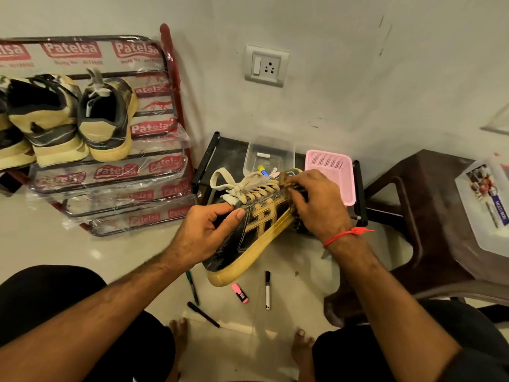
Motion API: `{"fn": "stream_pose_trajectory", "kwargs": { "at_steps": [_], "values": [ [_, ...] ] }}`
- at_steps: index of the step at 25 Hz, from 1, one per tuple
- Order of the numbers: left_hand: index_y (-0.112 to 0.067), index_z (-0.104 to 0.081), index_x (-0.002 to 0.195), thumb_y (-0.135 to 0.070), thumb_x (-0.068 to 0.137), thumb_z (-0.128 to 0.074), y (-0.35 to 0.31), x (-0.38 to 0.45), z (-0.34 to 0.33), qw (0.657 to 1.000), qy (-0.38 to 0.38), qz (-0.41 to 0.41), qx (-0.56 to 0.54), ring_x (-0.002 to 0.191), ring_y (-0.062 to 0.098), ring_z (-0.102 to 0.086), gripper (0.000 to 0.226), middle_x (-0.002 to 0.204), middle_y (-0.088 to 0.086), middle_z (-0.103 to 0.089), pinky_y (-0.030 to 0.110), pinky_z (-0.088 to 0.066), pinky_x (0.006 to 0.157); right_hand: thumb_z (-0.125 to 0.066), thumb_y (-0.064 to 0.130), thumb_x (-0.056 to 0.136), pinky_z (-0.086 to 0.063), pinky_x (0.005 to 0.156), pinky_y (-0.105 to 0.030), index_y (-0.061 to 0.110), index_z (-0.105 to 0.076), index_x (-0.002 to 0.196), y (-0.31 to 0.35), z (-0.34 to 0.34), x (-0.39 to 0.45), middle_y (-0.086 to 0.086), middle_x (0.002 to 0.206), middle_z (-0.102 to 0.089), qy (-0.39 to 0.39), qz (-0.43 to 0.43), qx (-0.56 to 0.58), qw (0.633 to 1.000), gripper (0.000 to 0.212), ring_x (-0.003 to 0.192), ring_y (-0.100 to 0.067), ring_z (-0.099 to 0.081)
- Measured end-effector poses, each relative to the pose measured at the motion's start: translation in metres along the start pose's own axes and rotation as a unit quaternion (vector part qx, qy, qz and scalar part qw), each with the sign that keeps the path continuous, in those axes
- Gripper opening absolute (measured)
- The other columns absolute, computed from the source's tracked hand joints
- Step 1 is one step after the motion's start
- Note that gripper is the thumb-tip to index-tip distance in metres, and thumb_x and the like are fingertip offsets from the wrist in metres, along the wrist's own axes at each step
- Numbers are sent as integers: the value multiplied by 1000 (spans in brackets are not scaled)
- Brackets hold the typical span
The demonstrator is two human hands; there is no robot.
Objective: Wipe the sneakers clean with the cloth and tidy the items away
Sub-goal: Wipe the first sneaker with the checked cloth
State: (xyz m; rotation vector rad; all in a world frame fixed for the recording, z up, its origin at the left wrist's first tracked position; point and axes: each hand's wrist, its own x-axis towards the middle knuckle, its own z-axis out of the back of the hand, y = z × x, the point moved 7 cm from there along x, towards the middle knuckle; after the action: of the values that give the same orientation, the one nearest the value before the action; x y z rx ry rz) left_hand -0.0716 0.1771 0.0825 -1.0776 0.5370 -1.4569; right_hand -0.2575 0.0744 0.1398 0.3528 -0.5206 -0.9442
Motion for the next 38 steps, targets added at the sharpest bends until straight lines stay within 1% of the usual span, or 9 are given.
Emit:
{"fn": "stream_pose_trajectory", "kwargs": {
  "at_steps": [4,9,13,18,20,23,26,32,38],
  "values": [
    [-11,-75,80,-46,95,-56,1,-2,5,1000,-17,-14,15,52,16,-58,42,61,-3,-64,36,-46,43,-63,11,93,-43,95,-18,12,-69,115,55,-24,-33,-4,113,-62,48,112,54,991,23,106,-12,-54],
    [-14,-78,84,-43,96,-57,-11,-2,3,998,-7,-46,30,51,13,-60,38,61,-6,-66,32,-46,41,-60,11,95,-49,96,-38,10,-69,117,-17,9,4,-9,110,-60,-43,-19,-31,998,24,102,-18,-52],
    [-22,-70,72,-38,97,-59,-13,-4,6,997,-9,-62,36,45,5,-51,32,55,-20,-54,19,-37,41,-63,9,92,-44,97,-24,12,-69,114,42,-26,-27,-5,112,-62,29,94,39,994,23,105,-13,-54],
    [-18,-76,78,-39,97,-59,-18,-1,7,996,-32,-67,46,47,7,-56,33,57,-17,-59,20,-41,40,-61,9,94,-51,94,-39,9,-68,116,-11,-3,2,-8,110,-61,-56,1,-1,998,23,100,-15,-52],
    [-23,-73,76,-39,96,-58,-17,0,9,997,-38,-62,40,48,4,-55,29,58,-22,-56,15,-38,42,-63,9,92,-50,97,-33,12,-68,116,18,-15,-11,-6,111,-61,-31,51,37,998,25,105,-16,-54],
    [-21,-65,65,-42,95,-58,-7,1,15,998,-57,-32,16,45,9,-48,37,51,-10,-53,25,-37,40,-63,11,90,-44,101,-19,12,-69,114,56,-30,-34,-4,115,-62,-12,136,95,986,25,111,-12,-55],
    [-14,-71,71,-49,93,-55,-5,4,17,997,-79,-8,4,49,17,-56,45,56,0,-61,34,-44,43,-62,16,92,-49,101,-28,12,-68,117,35,-14,-14,-5,117,-61,-64,118,89,987,27,112,-15,-56],
    [-11,-75,79,-50,91,-60,-14,37,27,977,-144,94,-124,66,26,-70,45,71,8,-73,35,-56,55,-46,30,95,-40,106,-24,21,-65,128,53,5,16,6,128,-56,2,99,194,976,39,125,-11,-48],
    [-4,-73,84,-56,88,-65,33,33,-9,848,-114,373,-358,67,24,-66,53,78,12,-71,29,-52,68,-66,14,92,-42,110,-30,29,-43,146,34,-34,19,9,141,-53,133,123,198,963,61,130,-1,-47]
  ]
}}
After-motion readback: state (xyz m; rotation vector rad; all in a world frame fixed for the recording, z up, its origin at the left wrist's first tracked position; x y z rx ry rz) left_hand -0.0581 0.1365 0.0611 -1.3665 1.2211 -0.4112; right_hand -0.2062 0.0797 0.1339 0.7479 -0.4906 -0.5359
